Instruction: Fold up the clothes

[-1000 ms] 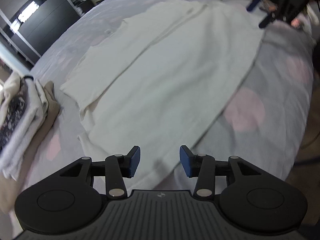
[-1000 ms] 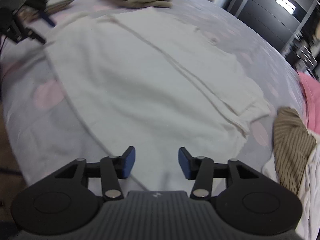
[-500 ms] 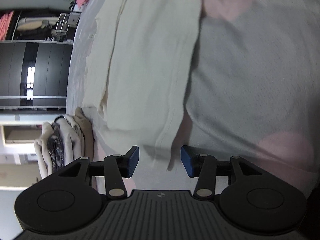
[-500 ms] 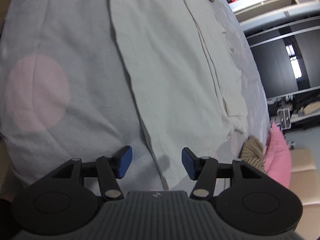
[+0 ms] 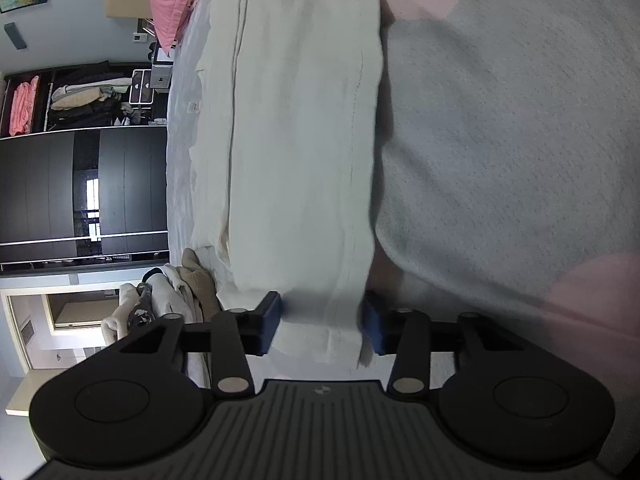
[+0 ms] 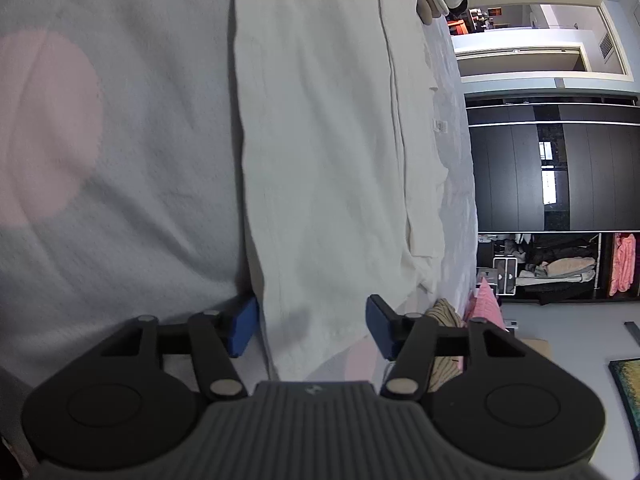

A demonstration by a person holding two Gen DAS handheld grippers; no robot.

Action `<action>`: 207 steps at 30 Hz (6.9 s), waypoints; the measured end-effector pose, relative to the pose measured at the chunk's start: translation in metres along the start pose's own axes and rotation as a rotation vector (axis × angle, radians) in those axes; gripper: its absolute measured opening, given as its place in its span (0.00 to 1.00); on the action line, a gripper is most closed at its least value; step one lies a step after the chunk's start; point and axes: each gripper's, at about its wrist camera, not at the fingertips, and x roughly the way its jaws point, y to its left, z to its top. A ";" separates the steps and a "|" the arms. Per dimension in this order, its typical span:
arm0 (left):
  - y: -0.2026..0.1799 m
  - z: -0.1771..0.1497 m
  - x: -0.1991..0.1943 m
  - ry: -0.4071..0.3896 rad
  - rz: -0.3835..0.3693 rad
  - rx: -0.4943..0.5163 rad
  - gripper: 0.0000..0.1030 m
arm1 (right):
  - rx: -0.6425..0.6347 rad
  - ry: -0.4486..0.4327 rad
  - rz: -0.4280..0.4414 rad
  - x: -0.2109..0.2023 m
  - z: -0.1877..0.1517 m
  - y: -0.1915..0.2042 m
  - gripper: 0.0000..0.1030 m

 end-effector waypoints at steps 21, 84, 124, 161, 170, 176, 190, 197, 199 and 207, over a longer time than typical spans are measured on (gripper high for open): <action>0.186 -0.030 -0.081 -0.171 -0.036 -0.900 0.03 | 0.493 -0.051 -0.350 -0.060 -0.007 -0.139 0.03; 0.338 0.009 0.328 0.132 -0.238 -1.146 0.39 | 1.324 0.181 0.152 0.362 -0.037 -0.349 0.40; 0.176 -0.056 0.136 0.137 -0.523 -1.091 0.08 | 2.017 0.289 0.577 0.163 -0.109 -0.184 0.13; 0.176 -0.117 0.189 0.270 -0.770 -1.935 0.36 | 2.180 0.308 0.643 0.181 -0.122 -0.170 0.40; 0.193 -0.113 0.178 0.262 -0.713 -1.923 0.08 | 2.176 0.266 0.677 0.177 -0.124 -0.191 0.09; 0.226 -0.088 0.150 0.250 -0.656 -1.667 0.07 | 1.941 0.259 0.676 0.155 -0.109 -0.234 0.09; 0.240 -0.074 0.042 0.261 -0.673 -1.385 0.06 | 1.315 0.326 0.665 0.059 -0.049 -0.245 0.08; 0.211 -0.080 -0.007 0.299 -0.732 -1.302 0.06 | 1.153 0.378 0.743 0.019 -0.044 -0.210 0.08; 0.199 -0.079 -0.010 0.313 -0.743 -1.284 0.06 | 1.130 0.387 0.758 0.015 -0.042 -0.201 0.08; 0.163 -0.083 0.001 0.342 -0.780 -1.275 0.07 | 1.127 0.446 0.805 0.026 -0.049 -0.161 0.08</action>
